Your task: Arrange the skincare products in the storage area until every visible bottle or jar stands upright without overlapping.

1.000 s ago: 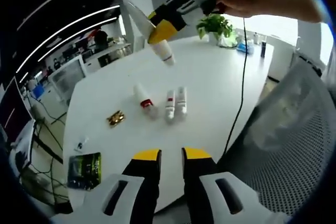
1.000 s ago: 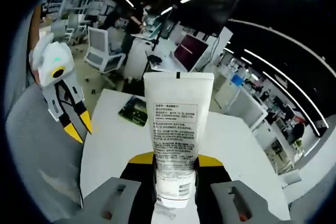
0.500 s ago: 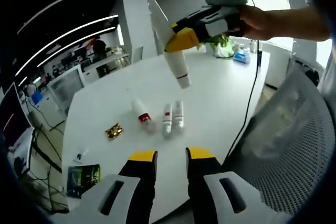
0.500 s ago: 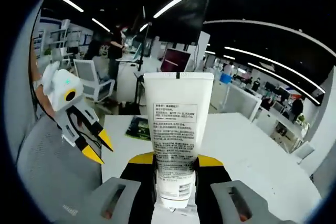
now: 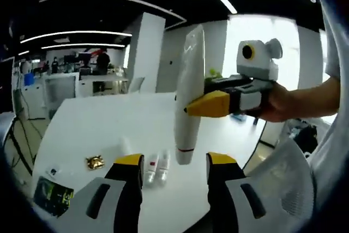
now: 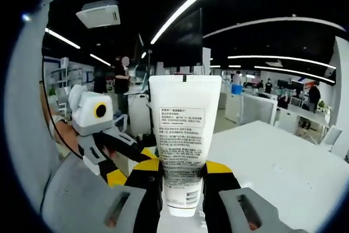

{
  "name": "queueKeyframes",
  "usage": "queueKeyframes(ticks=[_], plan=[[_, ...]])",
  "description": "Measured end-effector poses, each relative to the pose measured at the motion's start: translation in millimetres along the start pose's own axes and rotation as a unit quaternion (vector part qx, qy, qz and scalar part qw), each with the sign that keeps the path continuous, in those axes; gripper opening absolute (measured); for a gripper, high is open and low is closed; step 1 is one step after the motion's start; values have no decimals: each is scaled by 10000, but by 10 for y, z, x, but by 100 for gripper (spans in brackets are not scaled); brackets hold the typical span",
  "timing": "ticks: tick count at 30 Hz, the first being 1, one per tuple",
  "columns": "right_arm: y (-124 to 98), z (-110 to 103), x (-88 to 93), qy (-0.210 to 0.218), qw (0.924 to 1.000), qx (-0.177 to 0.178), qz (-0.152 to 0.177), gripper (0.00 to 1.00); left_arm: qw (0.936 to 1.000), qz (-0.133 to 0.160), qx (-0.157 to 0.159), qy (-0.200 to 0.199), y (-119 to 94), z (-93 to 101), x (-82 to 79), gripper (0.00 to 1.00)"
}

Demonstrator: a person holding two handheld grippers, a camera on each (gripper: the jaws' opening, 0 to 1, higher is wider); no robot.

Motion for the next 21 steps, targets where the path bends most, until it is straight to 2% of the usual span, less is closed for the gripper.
queueKeyframes(ticks=[3, 4, 9, 13, 21], plan=[[-9, -31, -19, 174, 9995, -133, 234, 21, 9999, 14, -37, 115, -43, -13, -26, 40], [-13, -38, -22, 216, 9992, -164, 298, 21, 9996, 288, -28, 68, -46, -18, -69, 40], [-20, -57, -19, 447, 9970, -315, 547, 21, 9995, 227, 211, 13, -36, 37, -62, 45], [-20, -95, -24, 528, 9955, -450, 652, 21, 9987, 215, 422, 194, -21, 123, -54, 47], [-45, -172, -17, 774, 9907, -731, 843, 22, 9986, 207, 478, 13, -10, 98, -55, 49]])
Point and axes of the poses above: the point that each gripper's makers call its tool centre point, and the gripper's own axes: y roughly forward along the fingers, z roughly to its right, x roughly out of its underside, the point moved 10 cm from there along -y, roughly backward along the fingers, and after that the axes turned 11 degrees about -x, right-handed, at the moved point
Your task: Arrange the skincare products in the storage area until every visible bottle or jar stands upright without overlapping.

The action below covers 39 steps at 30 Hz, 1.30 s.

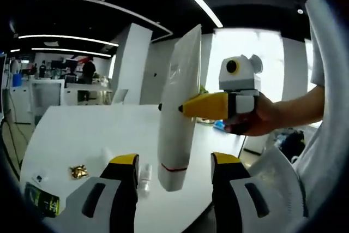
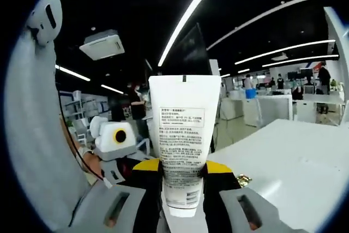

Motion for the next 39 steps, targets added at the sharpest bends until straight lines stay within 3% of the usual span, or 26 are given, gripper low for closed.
queueKeyframes(ticks=[7, 12, 15, 16, 19, 25, 29, 36, 39], plan=[[-20, -33, 9, 167, 9997, -111, 128, 22, 10000, -15, 49, -45, 1, 12, 0, 47], [-31, -63, 3, 201, 9993, -289, 132, 22, 9991, 29, 399, -158, 6, 85, -13, 48], [-44, -76, 3, 206, 9979, -606, 3, 22, 9974, 45, 683, -238, 2, 133, -18, 47], [-54, -87, 2, 219, 9963, -830, -70, 22, 9971, 59, 712, -241, -3, 135, -24, 47], [-100, -95, -17, 36, 9939, -1072, -272, 22, 9952, 115, 941, -264, -24, 185, -39, 46], [-223, -110, -80, 211, 9845, -1734, -180, 22, 9901, 7, 1347, -401, -36, 256, -29, 44], [-227, -175, -78, 112, 9777, -2047, -466, 22, 9873, 11, 1519, -460, -42, 288, -33, 40], [-170, -221, -15, 151, 9717, -2276, -609, 22, 9847, 89, 1670, -483, -54, 315, -45, 37], [-140, -234, 12, 178, 9691, -2375, -648, 22, 9802, -12, 1898, -567, -74, 354, -34, 32]])
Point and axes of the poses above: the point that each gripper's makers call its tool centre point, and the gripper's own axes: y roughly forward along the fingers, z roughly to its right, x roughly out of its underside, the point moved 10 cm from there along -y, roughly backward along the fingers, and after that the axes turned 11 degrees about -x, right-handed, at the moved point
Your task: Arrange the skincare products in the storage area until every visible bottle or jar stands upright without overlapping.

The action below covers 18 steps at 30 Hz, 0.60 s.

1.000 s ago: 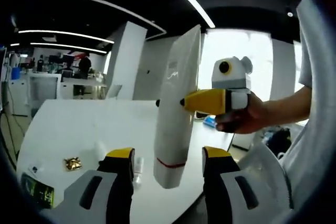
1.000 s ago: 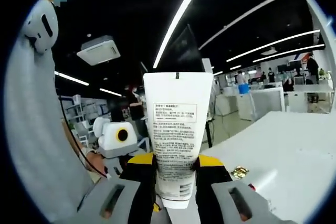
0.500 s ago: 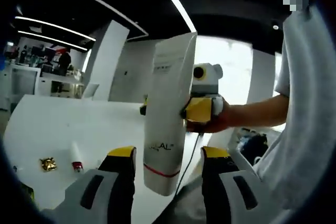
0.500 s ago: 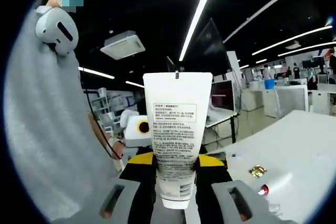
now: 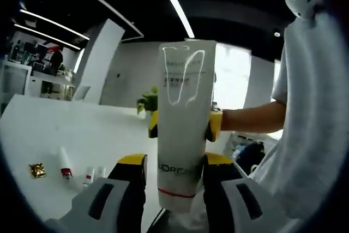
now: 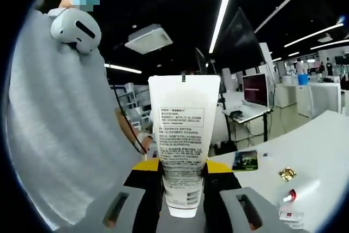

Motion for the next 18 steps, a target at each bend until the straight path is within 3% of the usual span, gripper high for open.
queueKeyframes(ticks=[1, 9, 18], plan=[[9, 3, 8, -7, 10000, -4, -13, 22, 9998, -92, 131, -74, -4, 17, 12, 29], [17, -9, 36, 120, 9999, -85, 54, 23, 9999, -86, 71, -17, -12, 12, 19, 29], [70, 31, 59, 252, 9995, -17, 211, 25, 9998, -134, -157, 18, -71, 0, 12, 28]])
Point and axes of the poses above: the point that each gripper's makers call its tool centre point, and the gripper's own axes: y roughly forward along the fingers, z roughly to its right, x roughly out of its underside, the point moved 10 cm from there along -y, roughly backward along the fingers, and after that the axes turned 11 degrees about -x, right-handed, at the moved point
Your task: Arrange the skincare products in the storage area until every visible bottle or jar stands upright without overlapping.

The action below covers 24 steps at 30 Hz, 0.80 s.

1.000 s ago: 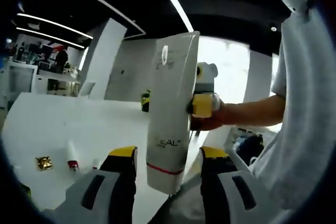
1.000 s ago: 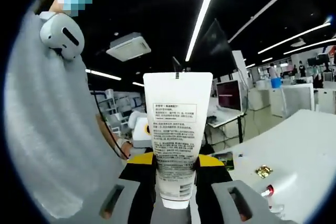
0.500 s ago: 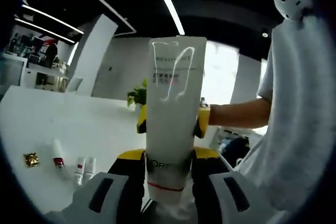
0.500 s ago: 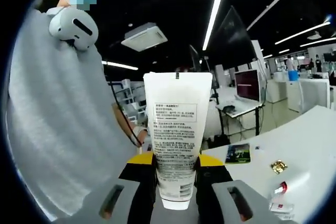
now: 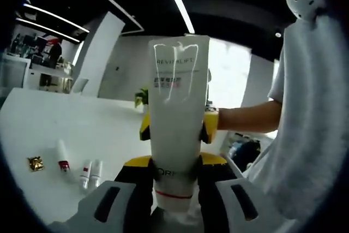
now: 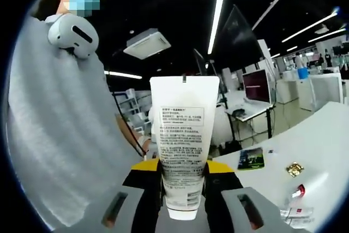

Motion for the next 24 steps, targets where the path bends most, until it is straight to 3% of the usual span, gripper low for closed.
queueKeyframes(ticks=[4, 13, 16, 19, 24], plan=[[21, 42, -7, 32, 9998, 167, 46, 25, 9998, 30, -212, 4, -13, -44, -8, 27], [115, 134, 4, 36, 9952, 960, 210, 26, 9961, -7, -887, 19, -52, -159, -11, 28], [200, 158, -15, 130, 9885, 1484, 277, 26, 9937, -17, -1125, 22, -67, -204, -11, 28], [269, 163, -27, 49, 9840, 1760, 272, 26, 9918, 5, -1279, -34, -79, -230, -19, 28], [364, 206, -20, 340, 9729, 2267, 315, 25, 9874, -72, -1583, -23, -102, -276, -7, 28]])
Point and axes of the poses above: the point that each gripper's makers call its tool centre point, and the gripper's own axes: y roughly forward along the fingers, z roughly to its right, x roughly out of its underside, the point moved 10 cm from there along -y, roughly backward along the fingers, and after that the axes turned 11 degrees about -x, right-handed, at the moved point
